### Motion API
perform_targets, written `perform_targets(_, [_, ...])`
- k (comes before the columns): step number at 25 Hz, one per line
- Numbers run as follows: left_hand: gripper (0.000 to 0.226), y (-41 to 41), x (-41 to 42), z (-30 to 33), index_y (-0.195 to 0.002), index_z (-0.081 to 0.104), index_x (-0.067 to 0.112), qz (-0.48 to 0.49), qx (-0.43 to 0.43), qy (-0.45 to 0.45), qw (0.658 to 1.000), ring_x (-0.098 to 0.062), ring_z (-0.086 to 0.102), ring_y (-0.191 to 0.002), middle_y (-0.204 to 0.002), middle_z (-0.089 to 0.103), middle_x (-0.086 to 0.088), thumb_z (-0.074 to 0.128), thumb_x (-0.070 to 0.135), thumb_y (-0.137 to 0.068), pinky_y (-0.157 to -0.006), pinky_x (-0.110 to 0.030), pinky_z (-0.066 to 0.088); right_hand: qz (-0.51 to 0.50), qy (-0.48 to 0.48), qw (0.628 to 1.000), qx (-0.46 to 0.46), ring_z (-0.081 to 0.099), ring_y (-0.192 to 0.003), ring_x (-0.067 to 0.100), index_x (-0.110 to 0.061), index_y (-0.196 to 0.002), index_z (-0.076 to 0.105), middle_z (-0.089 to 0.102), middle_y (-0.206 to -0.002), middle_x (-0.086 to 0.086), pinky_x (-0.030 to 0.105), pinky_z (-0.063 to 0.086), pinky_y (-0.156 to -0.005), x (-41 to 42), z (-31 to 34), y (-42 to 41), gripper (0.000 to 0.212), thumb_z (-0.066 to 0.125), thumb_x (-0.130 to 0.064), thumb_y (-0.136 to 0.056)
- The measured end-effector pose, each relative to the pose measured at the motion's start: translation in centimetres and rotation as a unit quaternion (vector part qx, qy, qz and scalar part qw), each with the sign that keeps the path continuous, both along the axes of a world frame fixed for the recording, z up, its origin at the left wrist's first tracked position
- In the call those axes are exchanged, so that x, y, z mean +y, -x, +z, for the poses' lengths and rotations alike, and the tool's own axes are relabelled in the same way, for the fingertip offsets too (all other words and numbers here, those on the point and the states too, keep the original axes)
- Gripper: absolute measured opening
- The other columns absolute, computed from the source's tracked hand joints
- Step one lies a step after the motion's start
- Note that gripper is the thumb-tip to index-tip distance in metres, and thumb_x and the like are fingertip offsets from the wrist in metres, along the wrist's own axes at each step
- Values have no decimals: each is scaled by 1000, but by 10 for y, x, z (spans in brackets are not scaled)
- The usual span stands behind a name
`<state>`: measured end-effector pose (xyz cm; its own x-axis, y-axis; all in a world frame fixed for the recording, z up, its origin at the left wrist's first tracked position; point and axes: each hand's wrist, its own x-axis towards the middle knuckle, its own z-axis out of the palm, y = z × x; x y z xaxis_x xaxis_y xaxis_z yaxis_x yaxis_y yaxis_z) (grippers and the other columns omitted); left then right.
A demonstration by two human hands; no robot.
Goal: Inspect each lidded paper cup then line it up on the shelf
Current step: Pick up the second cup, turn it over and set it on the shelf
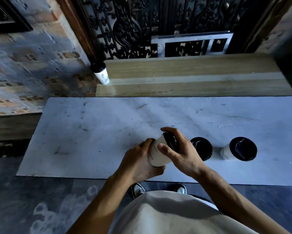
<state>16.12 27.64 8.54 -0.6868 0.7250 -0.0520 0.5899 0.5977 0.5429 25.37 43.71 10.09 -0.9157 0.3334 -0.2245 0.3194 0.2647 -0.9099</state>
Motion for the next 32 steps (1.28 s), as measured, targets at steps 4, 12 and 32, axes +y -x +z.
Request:
perform_targets(4, [65, 6, 2, 8, -120, 48, 30, 9, -32, 13, 999, -26, 70, -87, -103, 74, 2, 71, 55, -65, -69, -31, 55, -18, 44, 999, 0, 59, -124, 4, -44, -141, 54, 64, -132, -11, 23, 44, -95, -2, 5, 9, 64, 47, -73, -84])
perform_targets(12, [64, 10, 12, 17, -116, 47, 29, 45, -50, 31, 997, -25, 70, -85, -97, 72, 6, 66, 55, -60, -71, -35, 59, -55, 141, 988, 4, 62, -125, 3, -43, -134, 66, 70, -133, -8, 31, 46, -110, 1, 11, 34, 45, 39, -49, -98])
perform_targets(32, [64, 0, 16, 19, -92, 72, 22, 290, -385, -175, 858, -16, 76, -82, -92, 77, -5, 38, 75, -82, -79, -45, 63, -169, 453, 875, 22, 47, -85, 35, -42, -154, 44, 47, -100, 26, 39, 45, -73, -26, -20, 24, 52, 36, -19, -107])
